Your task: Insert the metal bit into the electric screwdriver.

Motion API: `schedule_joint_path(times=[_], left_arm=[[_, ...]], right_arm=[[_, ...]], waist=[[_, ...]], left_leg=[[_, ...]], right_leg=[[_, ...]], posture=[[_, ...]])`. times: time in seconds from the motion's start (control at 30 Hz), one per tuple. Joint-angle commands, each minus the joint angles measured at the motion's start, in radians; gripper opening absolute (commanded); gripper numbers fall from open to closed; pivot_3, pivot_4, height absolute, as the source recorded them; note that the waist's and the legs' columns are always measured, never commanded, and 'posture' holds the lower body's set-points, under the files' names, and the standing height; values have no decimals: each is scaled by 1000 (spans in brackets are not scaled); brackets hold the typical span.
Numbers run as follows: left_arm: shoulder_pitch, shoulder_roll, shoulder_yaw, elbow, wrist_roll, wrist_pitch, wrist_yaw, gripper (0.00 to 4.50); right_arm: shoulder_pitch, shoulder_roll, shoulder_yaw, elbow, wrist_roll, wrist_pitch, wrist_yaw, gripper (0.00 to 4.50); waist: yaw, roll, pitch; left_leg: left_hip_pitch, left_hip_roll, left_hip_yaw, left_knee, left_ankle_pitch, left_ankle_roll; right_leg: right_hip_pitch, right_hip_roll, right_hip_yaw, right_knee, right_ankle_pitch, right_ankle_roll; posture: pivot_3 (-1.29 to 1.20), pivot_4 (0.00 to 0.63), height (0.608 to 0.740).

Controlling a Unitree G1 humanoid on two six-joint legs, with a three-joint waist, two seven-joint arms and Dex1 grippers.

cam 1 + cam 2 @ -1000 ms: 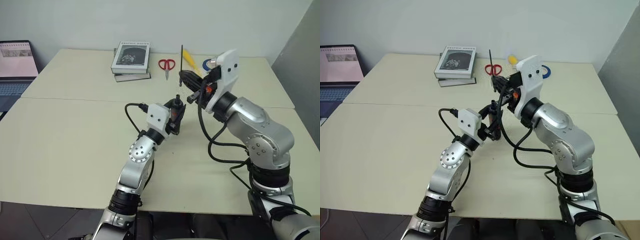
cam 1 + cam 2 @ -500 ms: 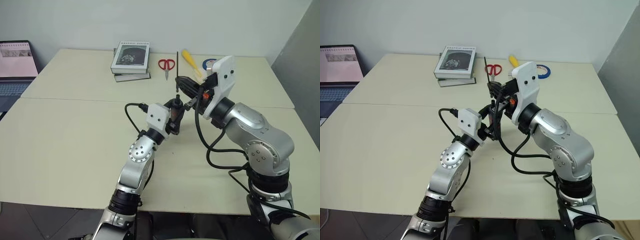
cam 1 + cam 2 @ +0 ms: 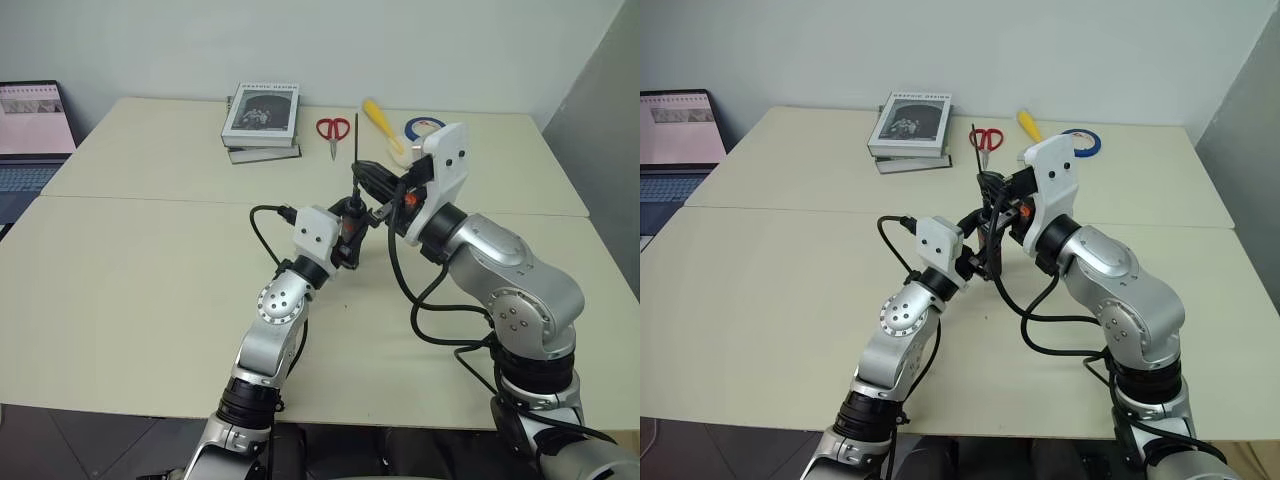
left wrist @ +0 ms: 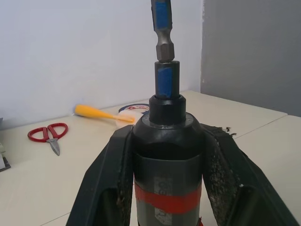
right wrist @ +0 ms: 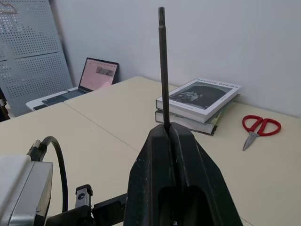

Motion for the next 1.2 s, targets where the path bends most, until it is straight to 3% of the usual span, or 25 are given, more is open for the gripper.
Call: schedule_joint_path(times=[0.03, 1.2], left_arm=[[-13, 4, 11, -12, 9, -9, 7, 1659], [-10, 0, 11, -5, 16, -14, 15, 1659]], right_arm=[[4, 11, -2, -37, -1, -14, 1, 0], [20, 45, 37, -101, -80, 57, -77, 0]], waist=[[0, 0, 0], [-9, 0, 0]], left_leg=[[0, 0, 0, 0, 0, 0], [-1, 0, 0, -1, 0, 0]], right_leg=[[0, 0, 0, 0, 0, 0], [-1, 0, 0, -2, -1, -1]], posture=[[0, 150, 740], [0, 150, 740]])
